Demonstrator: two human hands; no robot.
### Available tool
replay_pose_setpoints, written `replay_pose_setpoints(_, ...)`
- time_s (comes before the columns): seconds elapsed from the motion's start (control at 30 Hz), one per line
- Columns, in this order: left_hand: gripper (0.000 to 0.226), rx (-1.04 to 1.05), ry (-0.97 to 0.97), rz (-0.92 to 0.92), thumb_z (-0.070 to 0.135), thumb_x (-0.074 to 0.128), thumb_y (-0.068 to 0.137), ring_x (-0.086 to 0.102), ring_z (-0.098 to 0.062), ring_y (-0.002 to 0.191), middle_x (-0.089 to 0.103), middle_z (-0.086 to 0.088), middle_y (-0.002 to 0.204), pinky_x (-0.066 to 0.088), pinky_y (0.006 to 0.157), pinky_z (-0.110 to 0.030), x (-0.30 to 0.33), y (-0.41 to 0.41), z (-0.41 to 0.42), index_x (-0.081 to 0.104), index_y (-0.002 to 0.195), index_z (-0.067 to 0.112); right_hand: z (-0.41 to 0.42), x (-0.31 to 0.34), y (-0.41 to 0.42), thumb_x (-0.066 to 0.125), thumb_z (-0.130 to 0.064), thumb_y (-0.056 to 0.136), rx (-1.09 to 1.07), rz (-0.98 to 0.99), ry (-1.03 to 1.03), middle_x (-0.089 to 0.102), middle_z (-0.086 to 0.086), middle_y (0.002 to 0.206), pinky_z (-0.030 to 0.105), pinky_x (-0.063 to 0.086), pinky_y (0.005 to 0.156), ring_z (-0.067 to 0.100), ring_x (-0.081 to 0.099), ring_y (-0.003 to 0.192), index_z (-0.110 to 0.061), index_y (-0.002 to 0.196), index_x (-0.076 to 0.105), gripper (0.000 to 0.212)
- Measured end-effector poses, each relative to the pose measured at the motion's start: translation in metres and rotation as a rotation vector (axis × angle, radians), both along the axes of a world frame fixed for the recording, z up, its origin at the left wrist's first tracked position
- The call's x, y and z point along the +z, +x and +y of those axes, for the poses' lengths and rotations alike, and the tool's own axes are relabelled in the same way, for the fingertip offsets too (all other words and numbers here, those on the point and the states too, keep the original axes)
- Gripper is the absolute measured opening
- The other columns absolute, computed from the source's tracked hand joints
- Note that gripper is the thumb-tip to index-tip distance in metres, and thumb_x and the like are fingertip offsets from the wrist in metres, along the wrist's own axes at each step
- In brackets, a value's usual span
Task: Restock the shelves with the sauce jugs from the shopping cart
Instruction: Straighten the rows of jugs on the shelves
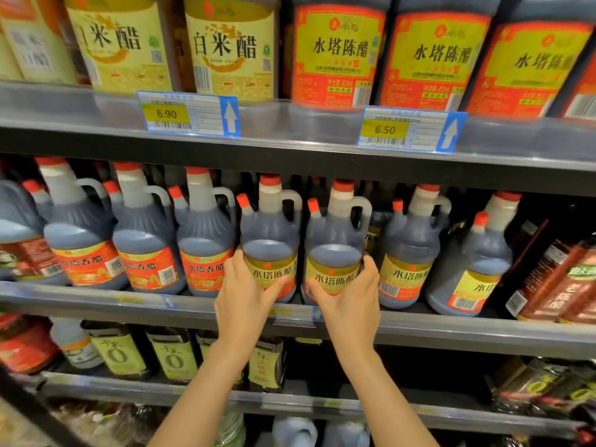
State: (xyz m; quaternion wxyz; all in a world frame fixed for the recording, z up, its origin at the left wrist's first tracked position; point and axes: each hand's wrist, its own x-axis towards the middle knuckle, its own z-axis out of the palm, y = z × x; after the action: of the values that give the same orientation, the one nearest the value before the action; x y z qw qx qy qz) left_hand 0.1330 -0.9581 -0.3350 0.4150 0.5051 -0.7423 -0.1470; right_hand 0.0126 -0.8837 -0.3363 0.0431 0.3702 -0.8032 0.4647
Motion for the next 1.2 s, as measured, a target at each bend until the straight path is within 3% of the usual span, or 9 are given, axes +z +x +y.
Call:
replay_pose_setpoints(0.13, 0.084, 0.008, -0.005, -0.028, 0.047, 0.068, 0.076, 0.05, -0.035, 0.116, 0.048, -0.017, 0.128, 0.049, 0.076, -0.045, -0.002, -0.001, 0.0, 0.034, 0.137, 0.001, 0.0, 0.0, 0.001, 0.072, -0.049, 0.073, -0.006, 0.009, 0.029, 0.036, 0.009, 0.143, 0.041, 0.047, 0.089, 0.027, 0.039, 0.131, -0.009, 0.144, 0.019, 0.098)
replay_pose_setpoints(0.33, 0.084, 0.018, 0.023, -0.074, 0.039, 0.064, 0.083, 0.038, -0.031, 0.13, 0.035, -0.016, 0.144, 0.048, 0.085, -0.043, 0.008, 0.002, 0.014, 0.021, 0.144, 0.001, 0.027, 0.005, -0.009, 0.071, -0.047, 0.075, -0.018, 0.056, 0.071, 0.038, 0.009, 0.141, 0.037, 0.048, 0.089, 0.026, 0.039, 0.132, -0.011, 0.145, 0.022, 0.093)
replay_pose_setpoints(0.43, 0.076, 0.015, -0.026, -0.106, 0.028, 0.069, 0.081, 0.043, -0.035, 0.123, 0.041, -0.019, 0.137, 0.051, 0.077, -0.046, 0.018, 0.005, 0.032, 0.031, 0.14, 0.001, 0.056, 0.015, -0.022, 0.071, -0.043, 0.076, -0.063, 0.076, 0.107, 0.043, 0.011, 0.135, 0.037, 0.049, 0.086, 0.026, 0.044, 0.124, -0.009, 0.143, 0.026, 0.088)
replay_pose_setpoints(0.57, 0.068, -0.099, -0.1, -0.148, 0.018, 0.076, 0.075, 0.053, -0.038, 0.112, 0.054, -0.021, 0.122, 0.053, 0.079, -0.046, 0.03, -0.01, 0.064, 0.044, 0.131, -0.003, 0.1, 0.031, -0.036, 0.069, -0.04, 0.08, -0.127, 0.088, 0.167, 0.044, 0.012, 0.134, 0.039, 0.05, 0.084, 0.028, 0.044, 0.124, -0.007, 0.142, 0.029, 0.081)
replay_pose_setpoints(0.83, 0.067, -0.266, -0.215, -0.303, 0.022, 0.086, 0.059, 0.067, -0.028, 0.092, 0.067, -0.013, 0.103, 0.057, 0.068, -0.033, 0.041, -0.085, 0.111, 0.059, 0.117, -0.001, 0.141, 0.046, -0.097, 0.061, -0.035, 0.087, -0.173, 0.11, 0.262, 0.038, 0.013, 0.139, 0.035, 0.046, 0.09, 0.027, 0.039, 0.129, -0.004, 0.142, 0.027, 0.072)
replay_pose_setpoints(1.07, 0.081, -0.186, -0.066, -0.25, 0.033, 0.086, 0.057, 0.067, -0.03, 0.087, 0.064, -0.016, 0.099, 0.053, 0.051, -0.028, 0.013, -0.154, 0.099, 0.048, 0.12, -0.001, 0.123, 0.02, -0.168, 0.069, -0.032, 0.082, -0.014, -0.117, 0.185, 0.036, 0.012, 0.144, 0.033, 0.037, 0.103, 0.026, 0.037, 0.134, -0.004, 0.144, 0.026, 0.081)
replay_pose_setpoints(1.13, 0.086, -0.161, -0.013, -0.197, 0.039, 0.085, 0.058, 0.066, -0.032, 0.081, 0.062, -0.016, 0.092, 0.05, 0.046, -0.028, 0.01, -0.165, 0.091, 0.043, 0.122, 0.001, 0.116, 0.017, -0.185, 0.072, -0.029, 0.079, 0.038, -0.19, 0.164, 0.048, 0.007, 0.131, 0.02, 0.041, 0.092, 0.023, 0.045, 0.124, -0.004, 0.137, 0.034, 0.073)
replay_pose_setpoints(1.2, 0.089, -0.145, 0.031, -0.144, 0.043, 0.083, 0.06, 0.065, -0.035, 0.088, 0.063, -0.019, 0.099, 0.052, 0.053, -0.033, 0.007, -0.174, 0.083, 0.045, 0.127, -0.001, 0.111, 0.015, -0.197, 0.075, -0.02, 0.077, 0.093, -0.251, 0.126, 0.053, -0.002, 0.108, 0.005, 0.041, 0.074, 0.019, 0.055, 0.107, -0.005, 0.125, 0.04, 0.061)
